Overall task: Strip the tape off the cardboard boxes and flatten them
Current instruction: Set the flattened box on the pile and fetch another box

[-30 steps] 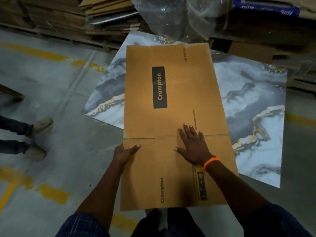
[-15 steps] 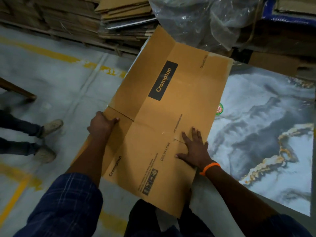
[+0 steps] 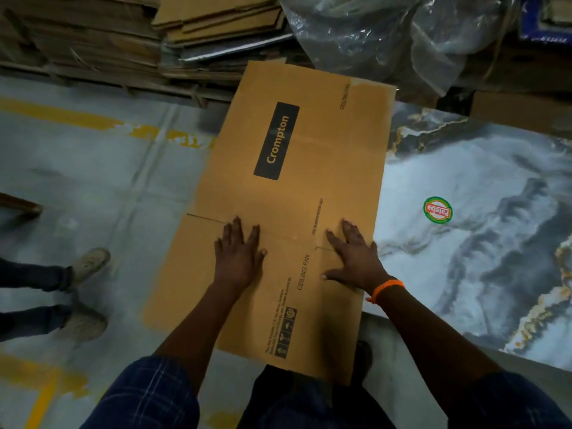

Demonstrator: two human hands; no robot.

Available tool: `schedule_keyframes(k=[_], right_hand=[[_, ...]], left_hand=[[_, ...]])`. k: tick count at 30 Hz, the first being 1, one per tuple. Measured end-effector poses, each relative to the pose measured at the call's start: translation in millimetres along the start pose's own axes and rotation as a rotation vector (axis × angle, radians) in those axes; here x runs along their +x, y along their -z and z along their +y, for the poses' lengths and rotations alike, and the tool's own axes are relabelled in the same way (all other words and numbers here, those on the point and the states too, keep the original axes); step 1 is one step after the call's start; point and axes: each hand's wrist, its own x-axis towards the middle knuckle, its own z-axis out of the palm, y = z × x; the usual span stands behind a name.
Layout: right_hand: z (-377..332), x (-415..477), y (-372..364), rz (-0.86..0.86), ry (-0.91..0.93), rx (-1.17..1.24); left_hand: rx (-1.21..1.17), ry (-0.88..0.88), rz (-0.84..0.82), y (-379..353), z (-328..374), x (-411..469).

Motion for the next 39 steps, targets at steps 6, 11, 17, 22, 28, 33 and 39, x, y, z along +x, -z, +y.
schedule_keyframes(k=[6, 11, 17, 22, 28, 33, 39], right_hand=[[-21.9, 31.0, 24.1, -0.043, 0.008, -0.036], [-18.0, 24.8, 21.9, -0.017, 0.000, -0.052], [3.2, 0.1, -3.8, 0.008, -0.023, -0.056], [34.0, -22.9, -16.0, 0.049, 0.018, -0.090], [73.4, -50.7, -15.1, 0.040, 0.150, -0.086], [187.4, -98.3, 20.1, 0.163, 0.155, -0.007], [309.3, -123.7, 124.3, 0.412, 0.083, 0.079]], left_hand=[[0.015, -0.041, -0.068, 5.7, 6.4, 19.1], [0.058, -0.102, -0.116, 15.2, 11.6, 33.6], [0.122, -0.180, -0.206, 13.6, 61.7, 33.0], [0.176, -0.213, -0.281, 4.9, 119.9, 32.8], [0.222, -0.094, -0.342, 5.2, 162.0, 21.6], [0.139, -0.057, -0.219, -2.5, 263.9, 3.0], [0.114, -0.234, -0.053, 55.7, 387.3, 20.2]])
